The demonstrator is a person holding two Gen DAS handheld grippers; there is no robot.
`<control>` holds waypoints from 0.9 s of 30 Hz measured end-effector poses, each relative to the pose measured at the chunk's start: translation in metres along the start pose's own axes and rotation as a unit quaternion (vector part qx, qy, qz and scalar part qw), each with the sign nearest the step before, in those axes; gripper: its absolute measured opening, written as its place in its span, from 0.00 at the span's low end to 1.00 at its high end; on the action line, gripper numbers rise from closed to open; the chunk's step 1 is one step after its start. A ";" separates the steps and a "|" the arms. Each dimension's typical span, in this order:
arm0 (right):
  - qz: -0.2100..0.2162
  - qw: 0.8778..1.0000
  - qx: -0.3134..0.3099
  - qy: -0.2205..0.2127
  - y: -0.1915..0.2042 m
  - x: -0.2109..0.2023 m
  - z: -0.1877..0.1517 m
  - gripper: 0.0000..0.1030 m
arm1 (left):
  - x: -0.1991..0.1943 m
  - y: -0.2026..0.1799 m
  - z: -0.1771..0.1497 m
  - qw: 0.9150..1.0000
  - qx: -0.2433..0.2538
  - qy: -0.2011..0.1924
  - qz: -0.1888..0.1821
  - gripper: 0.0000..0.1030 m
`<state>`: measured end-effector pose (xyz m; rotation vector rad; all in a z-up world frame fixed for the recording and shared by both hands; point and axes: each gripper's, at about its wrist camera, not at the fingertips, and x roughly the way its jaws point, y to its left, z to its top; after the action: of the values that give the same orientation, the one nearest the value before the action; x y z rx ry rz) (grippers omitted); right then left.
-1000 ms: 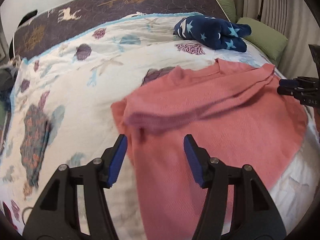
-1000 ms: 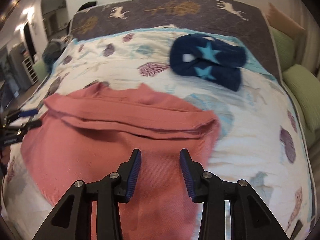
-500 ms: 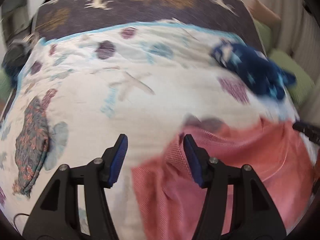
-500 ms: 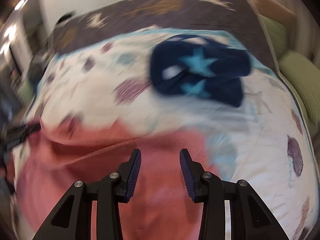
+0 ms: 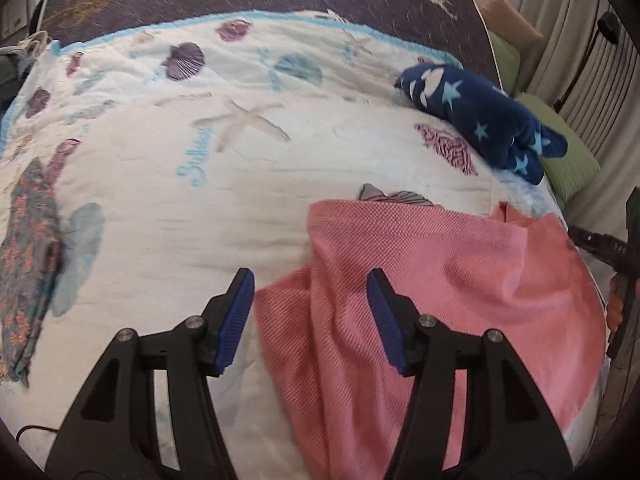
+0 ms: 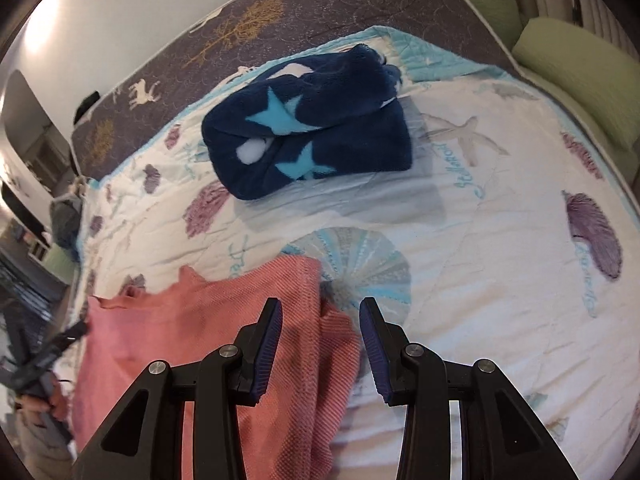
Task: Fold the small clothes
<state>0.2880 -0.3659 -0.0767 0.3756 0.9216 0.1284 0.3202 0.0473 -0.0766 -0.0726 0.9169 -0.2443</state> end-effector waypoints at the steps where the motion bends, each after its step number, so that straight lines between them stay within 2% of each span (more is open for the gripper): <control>1: 0.009 1.000 0.000 0.002 0.000 0.002 0.002 0.40 | 0.005 -0.003 0.001 1.000 0.003 0.001 -0.004 0.57; 2: 0.014 1.000 -0.001 0.002 0.000 0.003 0.004 0.40 | 0.008 -0.005 0.002 1.000 0.007 0.000 -0.006 0.48; 3: 0.016 1.000 -0.004 0.003 0.001 0.005 0.005 0.40 | 0.011 -0.007 0.003 1.000 0.012 0.002 -0.010 0.30; 5: 0.018 1.000 -0.011 0.004 0.004 0.010 0.008 0.41 | 0.018 -0.011 0.006 1.000 0.016 0.014 -0.015 0.05; 7: 0.017 1.000 -0.017 0.006 0.007 0.017 0.010 0.40 | 0.011 -0.014 0.006 1.000 0.016 0.001 -0.009 0.05; 9: 0.012 1.000 -0.024 -0.002 0.012 0.018 0.010 0.04 | -0.003 -0.015 0.006 1.000 0.017 -0.024 -0.004 0.05; 11: 0.017 0.999 -0.018 -0.032 0.013 0.008 0.010 0.05 | -0.025 -0.012 0.006 0.998 0.011 -0.056 -0.011 0.05; 13: 0.026 0.998 -0.011 -0.057 0.011 -0.004 0.012 0.05 | -0.036 -0.010 0.008 0.997 0.016 -0.071 -0.002 0.05; 15: 0.025 0.998 -0.007 -0.062 0.008 -0.006 0.017 0.05 | -0.031 -0.006 0.011 0.997 0.016 -0.068 0.023 0.06; 17: 0.005 0.999 0.008 -0.043 0.002 0.002 0.020 0.08 | -0.020 0.000 0.010 0.998 0.009 -0.047 0.042 0.06; 19: -0.015 0.999 0.030 -0.032 -0.005 0.002 0.016 0.12 | -0.018 0.006 0.003 0.999 -0.013 -0.028 0.023 0.06; 23: -0.007 0.999 0.029 -0.032 -0.010 -0.026 -0.007 0.22 | -0.040 0.007 -0.030 1.000 -0.018 -0.018 -0.002 0.26; 27: 0.024 1.000 -0.003 -0.016 -0.008 -0.066 -0.053 0.23 | -0.069 0.004 -0.078 0.999 -0.005 -0.002 -0.045 0.26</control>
<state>0.2054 -0.3771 -0.0587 0.3938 0.8812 0.1689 0.2190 0.0709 -0.0709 -0.1250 0.9120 -0.3232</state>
